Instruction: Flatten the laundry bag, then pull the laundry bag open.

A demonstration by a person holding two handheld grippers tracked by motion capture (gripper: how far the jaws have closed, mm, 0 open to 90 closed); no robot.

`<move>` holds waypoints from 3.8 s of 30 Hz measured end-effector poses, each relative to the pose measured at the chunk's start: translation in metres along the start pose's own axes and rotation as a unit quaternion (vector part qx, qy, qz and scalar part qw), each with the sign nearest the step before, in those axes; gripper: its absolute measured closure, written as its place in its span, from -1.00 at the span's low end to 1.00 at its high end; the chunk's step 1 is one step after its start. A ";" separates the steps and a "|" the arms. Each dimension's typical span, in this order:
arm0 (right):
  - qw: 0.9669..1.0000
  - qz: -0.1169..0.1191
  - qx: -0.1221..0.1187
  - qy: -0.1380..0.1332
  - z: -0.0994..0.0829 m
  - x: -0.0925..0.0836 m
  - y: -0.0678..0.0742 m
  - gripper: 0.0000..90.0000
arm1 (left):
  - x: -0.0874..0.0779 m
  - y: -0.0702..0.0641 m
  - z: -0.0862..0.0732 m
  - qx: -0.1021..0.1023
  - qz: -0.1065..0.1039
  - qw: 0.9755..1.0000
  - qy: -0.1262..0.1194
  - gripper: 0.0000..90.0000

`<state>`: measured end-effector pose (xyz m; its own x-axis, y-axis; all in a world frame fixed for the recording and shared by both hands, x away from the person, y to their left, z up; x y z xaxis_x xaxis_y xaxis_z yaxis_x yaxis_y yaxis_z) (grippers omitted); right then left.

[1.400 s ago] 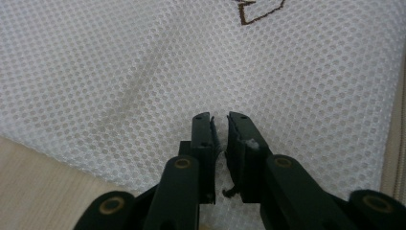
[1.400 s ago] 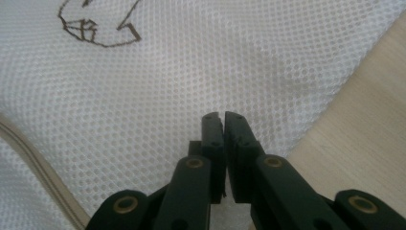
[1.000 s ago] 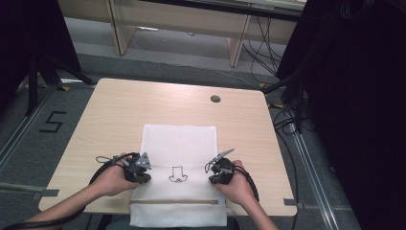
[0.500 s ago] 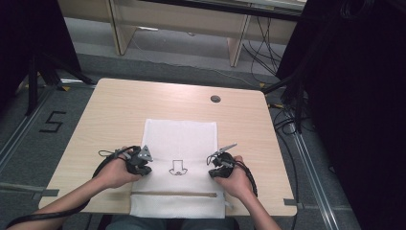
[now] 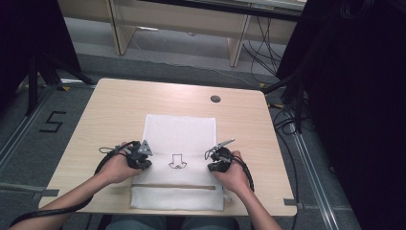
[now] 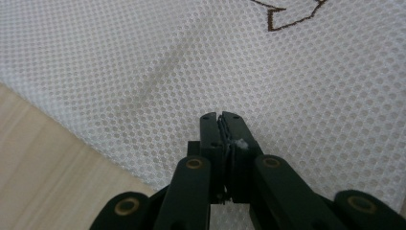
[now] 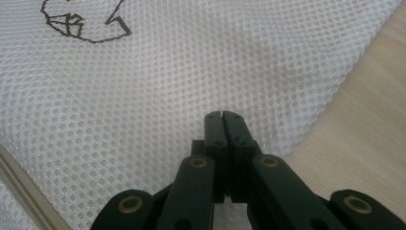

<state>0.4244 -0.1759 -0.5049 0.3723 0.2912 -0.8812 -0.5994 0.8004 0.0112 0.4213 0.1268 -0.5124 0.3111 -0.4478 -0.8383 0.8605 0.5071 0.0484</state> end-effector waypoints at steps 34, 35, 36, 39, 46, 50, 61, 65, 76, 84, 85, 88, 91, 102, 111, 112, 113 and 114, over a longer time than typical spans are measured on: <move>0.994 0.004 0.062 -0.088 -0.031 -0.051 -0.020 0.42 | -0.031 -0.008 -0.004 -0.031 0.043 0.986 -0.161 -0.18; 0.992 0.003 0.059 -0.107 -0.033 -0.049 -0.020 0.41 | -0.034 -0.010 -0.005 -0.027 0.038 0.985 -0.166 -0.19; 0.993 0.002 0.045 -0.107 -0.035 -0.051 -0.022 0.40 | -0.036 -0.014 -0.008 -0.037 0.034 0.984 -0.169 -0.20; 0.993 0.003 0.042 -0.111 -0.040 -0.054 -0.022 0.42 | -0.041 -0.022 -0.013 -0.046 0.019 0.983 -0.175 -0.20; 0.994 -0.006 0.057 -0.097 -0.044 -0.057 -0.023 0.47 | -0.050 -0.026 -0.007 -0.059 0.031 0.969 -0.240 -0.18; 0.993 -0.014 0.071 -0.092 -0.045 -0.057 -0.021 0.52 | -0.043 -0.025 -0.010 -0.064 0.026 0.972 -0.225 -0.19; 0.992 -0.013 0.093 -0.089 -0.047 -0.061 -0.018 0.53 | -0.040 -0.023 -0.012 -0.073 0.013 0.971 -0.228 -0.15; 0.994 -0.015 0.080 -0.079 -0.048 -0.063 -0.018 0.59 | -0.037 -0.025 -0.011 -0.066 0.008 0.972 -0.224 -0.12; 0.997 -0.020 0.047 -0.057 -0.044 -0.065 -0.005 1.00 | -0.034 -0.036 -0.007 -0.057 -0.025 0.972 -0.227 0.06; 0.998 0.010 0.053 -0.011 -0.044 -0.057 0.007 1.00 | -0.031 -0.038 -0.004 -0.046 -0.034 0.974 -0.219 0.10; 0.999 0.011 0.047 -0.007 -0.044 -0.055 0.008 1.00 | -0.030 -0.039 -0.004 -0.049 -0.036 0.974 -0.217 0.10; 0.999 0.022 0.031 0.011 -0.046 -0.050 0.009 1.00 | -0.028 -0.038 -0.003 -0.045 -0.037 0.974 -0.218 0.09; 0.999 0.023 0.036 0.027 -0.047 -0.047 0.009 1.00 | -0.027 -0.038 -0.003 -0.042 -0.036 0.975 -0.217 0.09; 0.998 0.019 0.031 0.044 -0.048 -0.037 0.009 1.00 | -0.024 -0.042 -0.003 -0.035 -0.047 0.977 -0.203 0.08; 0.997 0.025 0.044 0.054 -0.047 -0.032 0.010 1.00 | -0.022 -0.046 0.002 -0.030 -0.052 0.977 -0.202 0.08; 0.997 0.025 0.044 0.054 -0.047 -0.032 0.010 1.00 | -0.021 -0.048 0.004 -0.028 -0.056 0.975 -0.211 0.09; 0.996 0.029 0.055 0.058 -0.047 -0.032 0.012 1.00 | -0.021 -0.049 0.006 -0.030 -0.063 0.976 -0.204 0.10; 0.997 0.025 0.046 0.055 -0.047 -0.031 0.011 1.00 | -0.020 -0.050 0.008 -0.032 -0.066 0.974 -0.214 0.10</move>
<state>0.3734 -0.2010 -0.4992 0.2593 0.2771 -0.9252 -0.5462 0.8321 0.0961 0.3751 0.1040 -0.4941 0.3500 -0.7712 -0.5317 0.8820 0.4625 -0.0903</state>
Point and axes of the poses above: each handheld gripper's, and its own axes: x roughly forward along the jaws, z roughly out of its top, y roughly to its left, the point moved 2 cm from there along x, roughly forward along the jaws, and after that the axes turned 4 degrees about -z, right-handed, at the moved point
